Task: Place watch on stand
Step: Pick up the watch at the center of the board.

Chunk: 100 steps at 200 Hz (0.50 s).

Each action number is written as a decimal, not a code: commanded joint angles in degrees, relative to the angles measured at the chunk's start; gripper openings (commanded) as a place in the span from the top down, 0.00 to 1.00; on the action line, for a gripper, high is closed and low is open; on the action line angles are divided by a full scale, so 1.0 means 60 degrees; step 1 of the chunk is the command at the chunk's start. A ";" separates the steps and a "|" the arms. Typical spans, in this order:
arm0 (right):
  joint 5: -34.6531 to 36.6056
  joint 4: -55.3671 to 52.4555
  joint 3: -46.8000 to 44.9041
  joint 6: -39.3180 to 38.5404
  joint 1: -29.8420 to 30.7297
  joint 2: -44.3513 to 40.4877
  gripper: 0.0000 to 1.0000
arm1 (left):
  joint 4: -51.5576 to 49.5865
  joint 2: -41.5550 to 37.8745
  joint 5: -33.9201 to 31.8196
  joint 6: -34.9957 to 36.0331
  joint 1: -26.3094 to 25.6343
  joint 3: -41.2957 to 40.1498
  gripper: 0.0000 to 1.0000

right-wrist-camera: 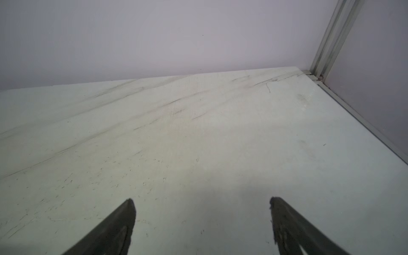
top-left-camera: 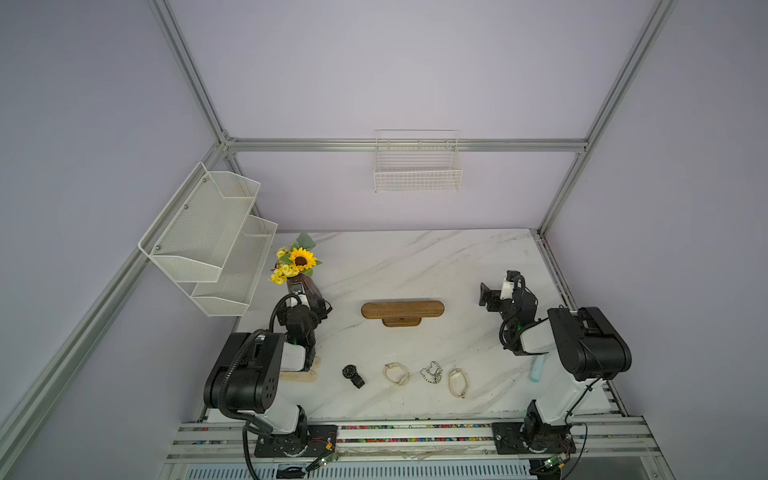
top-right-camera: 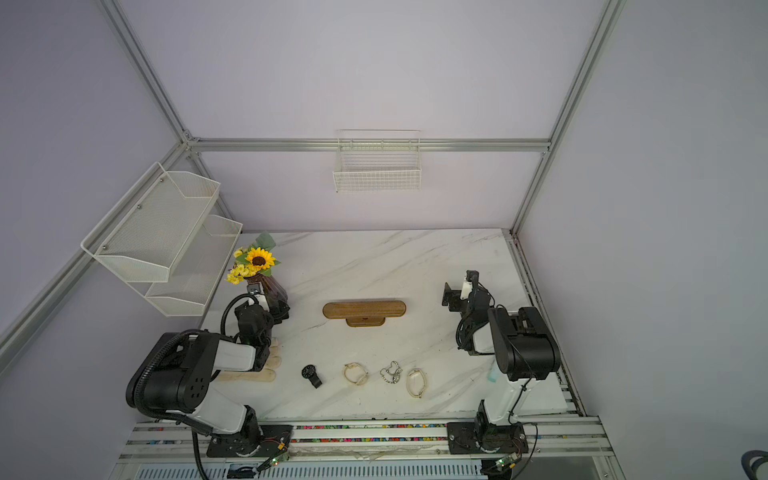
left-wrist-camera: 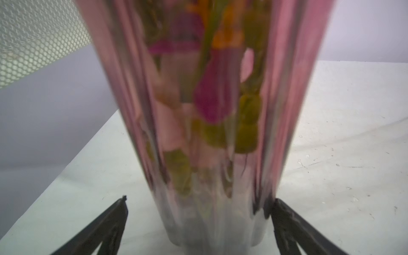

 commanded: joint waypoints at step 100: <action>0.0034 0.0442 0.0168 0.0130 -0.0034 0.0119 0.03 | 0.0488 0.0031 -0.0220 0.0145 -0.0039 0.0417 0.00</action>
